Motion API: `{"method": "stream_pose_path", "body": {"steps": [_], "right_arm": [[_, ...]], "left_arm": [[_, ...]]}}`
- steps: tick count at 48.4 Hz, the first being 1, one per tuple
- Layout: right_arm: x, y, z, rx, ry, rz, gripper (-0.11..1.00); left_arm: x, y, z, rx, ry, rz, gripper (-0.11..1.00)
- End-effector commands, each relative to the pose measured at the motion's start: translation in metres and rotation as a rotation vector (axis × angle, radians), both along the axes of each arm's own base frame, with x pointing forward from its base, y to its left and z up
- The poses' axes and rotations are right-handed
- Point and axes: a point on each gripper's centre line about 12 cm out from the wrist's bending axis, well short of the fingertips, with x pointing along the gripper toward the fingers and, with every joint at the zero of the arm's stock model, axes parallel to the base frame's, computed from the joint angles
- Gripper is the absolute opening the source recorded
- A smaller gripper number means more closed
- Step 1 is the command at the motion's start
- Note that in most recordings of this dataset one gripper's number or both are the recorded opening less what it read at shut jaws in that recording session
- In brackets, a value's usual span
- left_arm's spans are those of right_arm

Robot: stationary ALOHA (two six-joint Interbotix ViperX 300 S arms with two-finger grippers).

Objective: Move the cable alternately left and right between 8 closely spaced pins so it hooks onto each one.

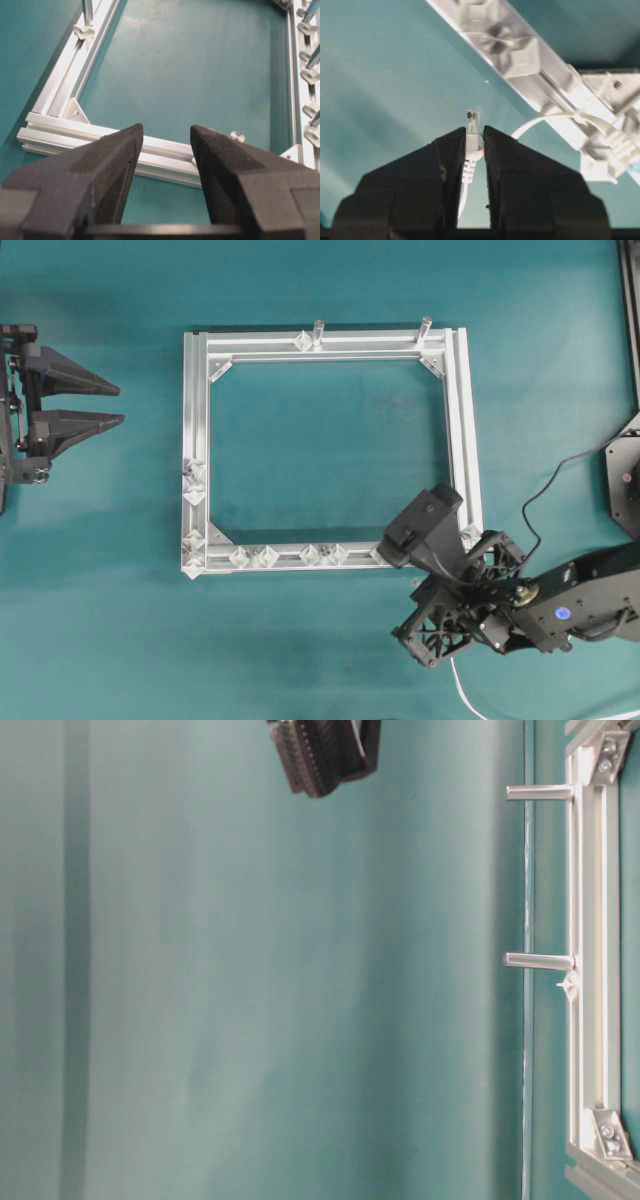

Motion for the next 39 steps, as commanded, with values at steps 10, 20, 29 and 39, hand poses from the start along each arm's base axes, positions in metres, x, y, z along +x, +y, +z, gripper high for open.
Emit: {"method": "stream_pose_path", "body": {"steps": [10,20,29,39], "right_arm": [[-0.008,-0.005,0.015,0.019,-0.005,-0.184,0.14],[-0.008,-0.009,0.016,0.05,-0.018,-0.297,0.14],[-0.006,-0.016,0.015,0.059,-0.021,-0.357,0.14],[-0.004,-0.035,0.012,0.037,-0.011,-0.405,0.14]], "left_arm": [[0.003,0.0,0.005,0.005,-0.016,-0.002,0.53],[0.003,0.0,0.005,0.003,-0.015,-0.001,0.53],[0.003,0.0,0.006,0.002,-0.017,-0.001,0.53],[0.002,0.0,0.003,-0.001,-0.011,0.0,0.53]]}}
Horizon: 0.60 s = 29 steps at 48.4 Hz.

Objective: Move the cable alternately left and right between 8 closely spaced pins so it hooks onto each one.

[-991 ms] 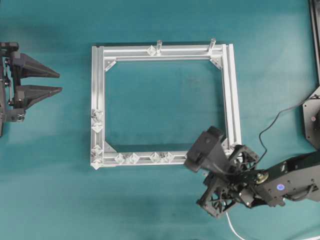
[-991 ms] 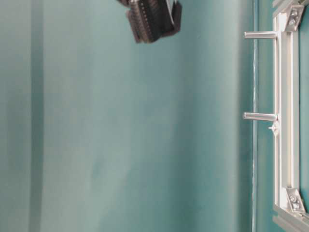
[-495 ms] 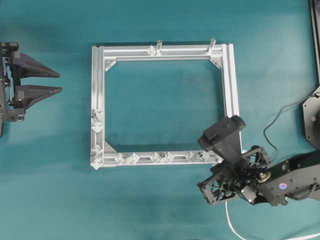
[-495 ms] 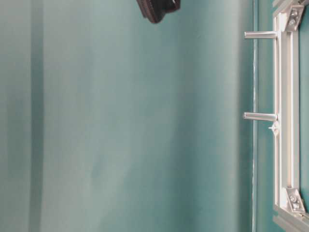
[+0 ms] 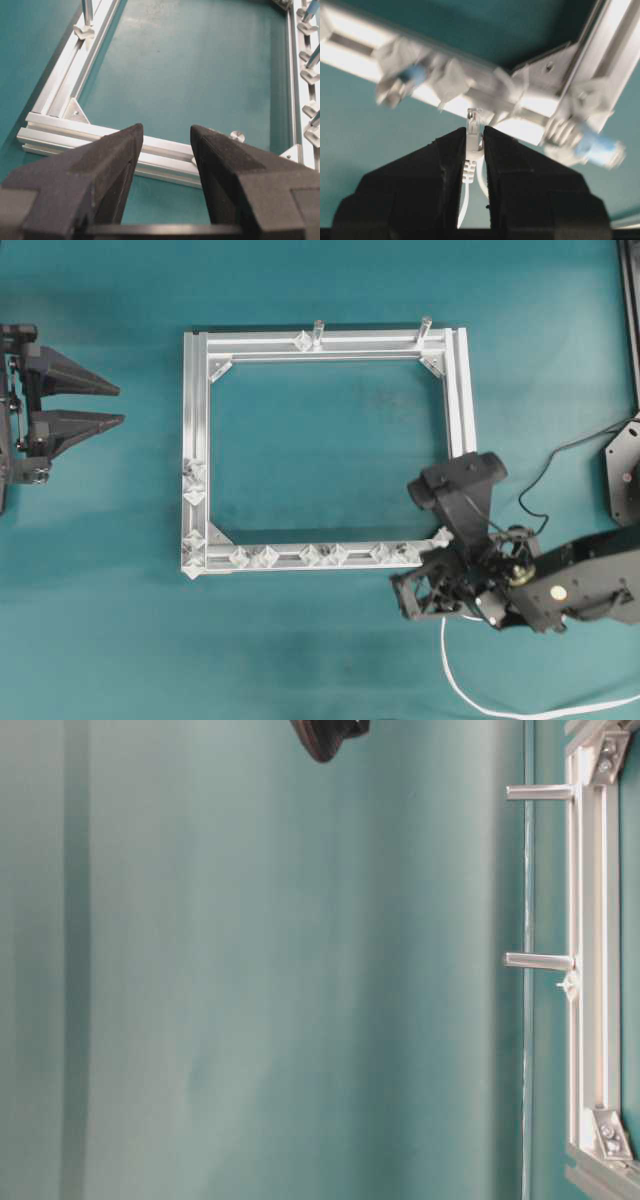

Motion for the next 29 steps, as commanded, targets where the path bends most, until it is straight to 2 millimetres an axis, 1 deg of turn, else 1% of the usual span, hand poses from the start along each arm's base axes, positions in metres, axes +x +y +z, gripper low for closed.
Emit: {"method": "stream_pose_path", "body": {"steps": [1,5,11,29], "right_arm": [[0.002,-0.008,0.011,-0.001,-0.029,-0.014,0.14],[0.003,-0.015,0.01,-0.008,-0.027,-0.031,0.14],[0.004,-0.02,0.009,-0.008,-0.026,-0.045,0.14],[0.005,-0.02,0.009,-0.005,-0.03,-0.048,0.14]], "left_arm": [[0.002,0.0,0.003,-0.001,-0.011,0.0,0.53],[0.002,0.0,0.004,-0.005,-0.013,0.0,0.53],[0.002,0.0,0.003,-0.006,-0.012,0.001,0.53],[0.001,0.0,0.0,-0.008,-0.003,0.001,0.53]]}}
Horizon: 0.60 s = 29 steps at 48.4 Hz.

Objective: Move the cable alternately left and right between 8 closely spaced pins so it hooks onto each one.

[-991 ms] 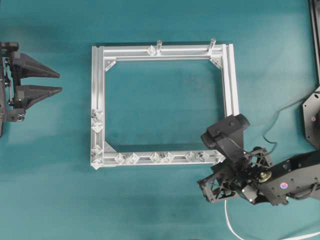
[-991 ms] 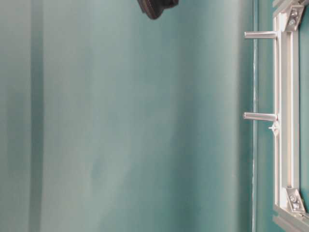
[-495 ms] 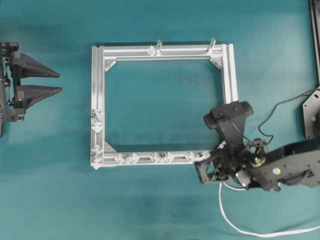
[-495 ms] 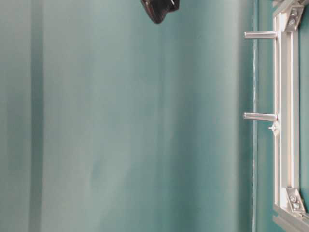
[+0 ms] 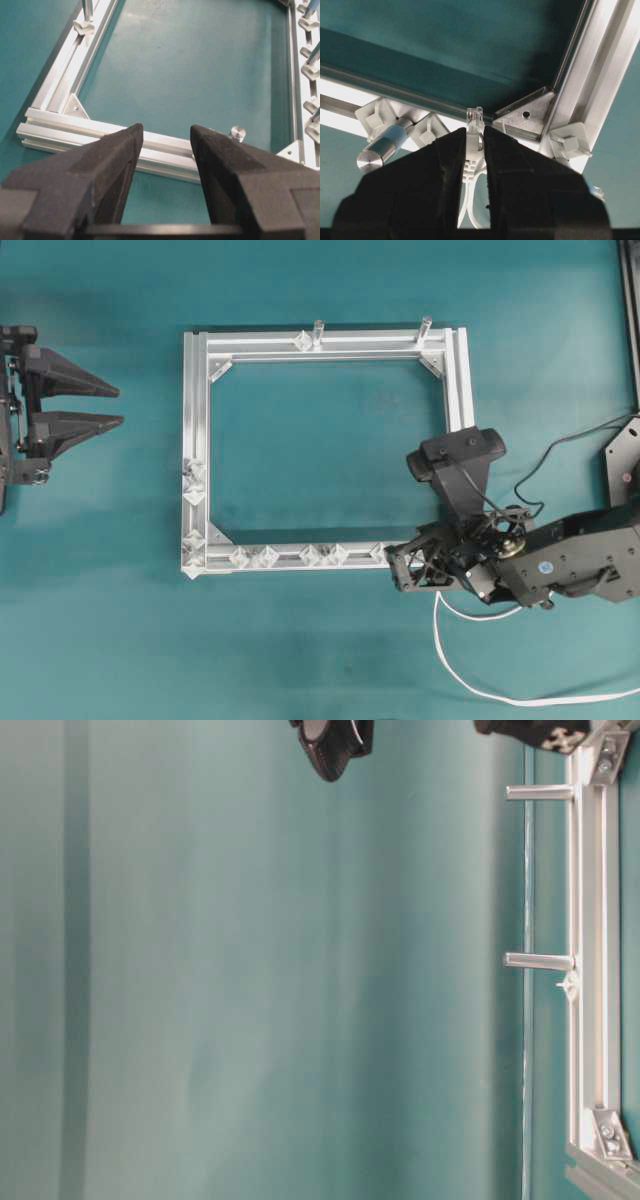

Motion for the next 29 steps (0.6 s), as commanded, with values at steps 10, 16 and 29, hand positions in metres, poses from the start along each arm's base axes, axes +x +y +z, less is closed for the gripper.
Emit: {"method": "stream_pose_path", "body": {"steps": [10,16,29], "right_arm": [[0.002,-0.001,0.012,0.011,-0.037,-0.004,0.14],[0.001,-0.007,0.013,0.003,-0.029,-0.006,0.14],[-0.015,-0.042,0.02,-0.006,-0.038,-0.072,0.14]], "left_arm": [[0.002,0.0,0.004,-0.003,-0.013,-0.001,0.53],[0.002,0.0,0.004,-0.003,-0.013,-0.001,0.53],[0.002,0.0,0.004,-0.003,-0.015,0.0,0.53]]}}
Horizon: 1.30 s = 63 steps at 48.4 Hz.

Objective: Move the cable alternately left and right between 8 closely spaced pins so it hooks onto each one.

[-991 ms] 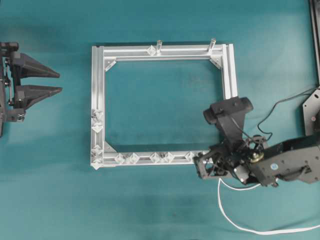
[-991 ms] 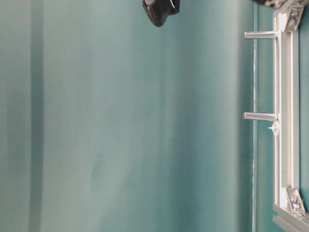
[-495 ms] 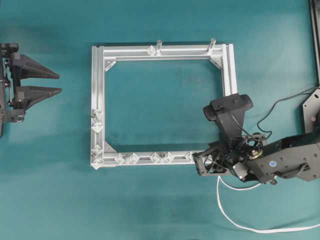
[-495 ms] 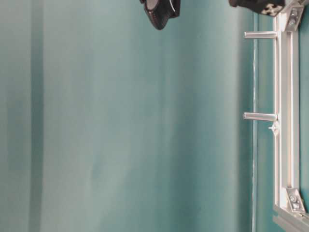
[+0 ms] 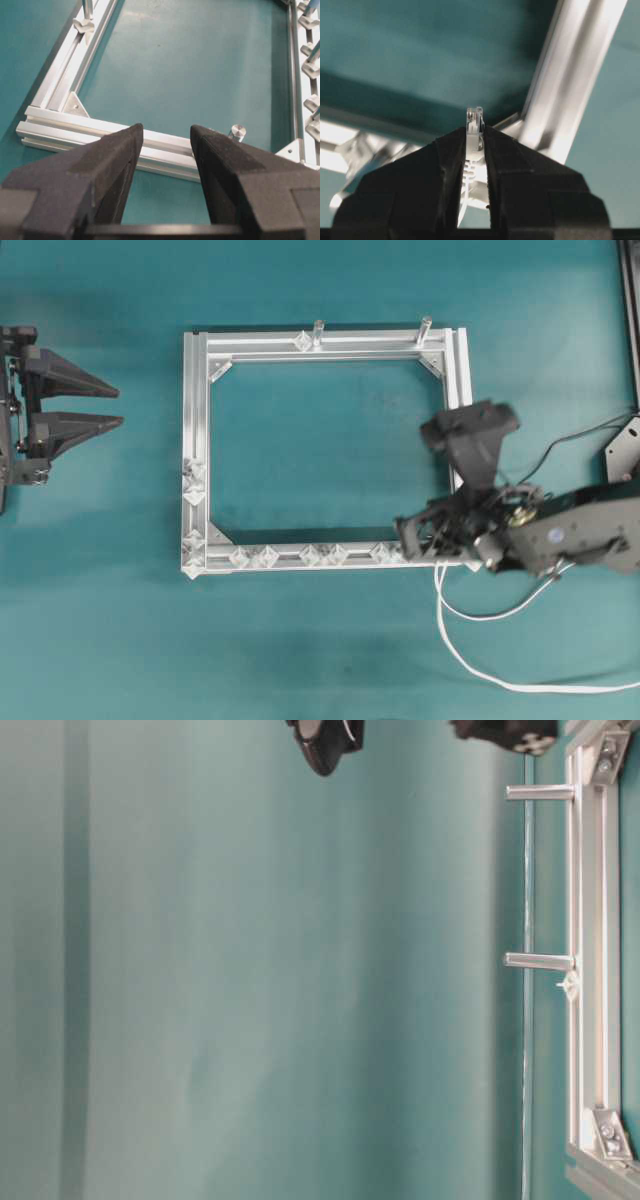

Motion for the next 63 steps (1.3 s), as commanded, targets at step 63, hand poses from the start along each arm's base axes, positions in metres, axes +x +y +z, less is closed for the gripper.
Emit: {"method": "stream_pose_path", "body": {"steps": [63], "right_arm": [[0.098,-0.049,0.024,-0.061,-0.261,0.025,0.14]], "left_arm": [[0.003,0.0,0.005,-0.001,-0.016,0.0,0.53]]}}
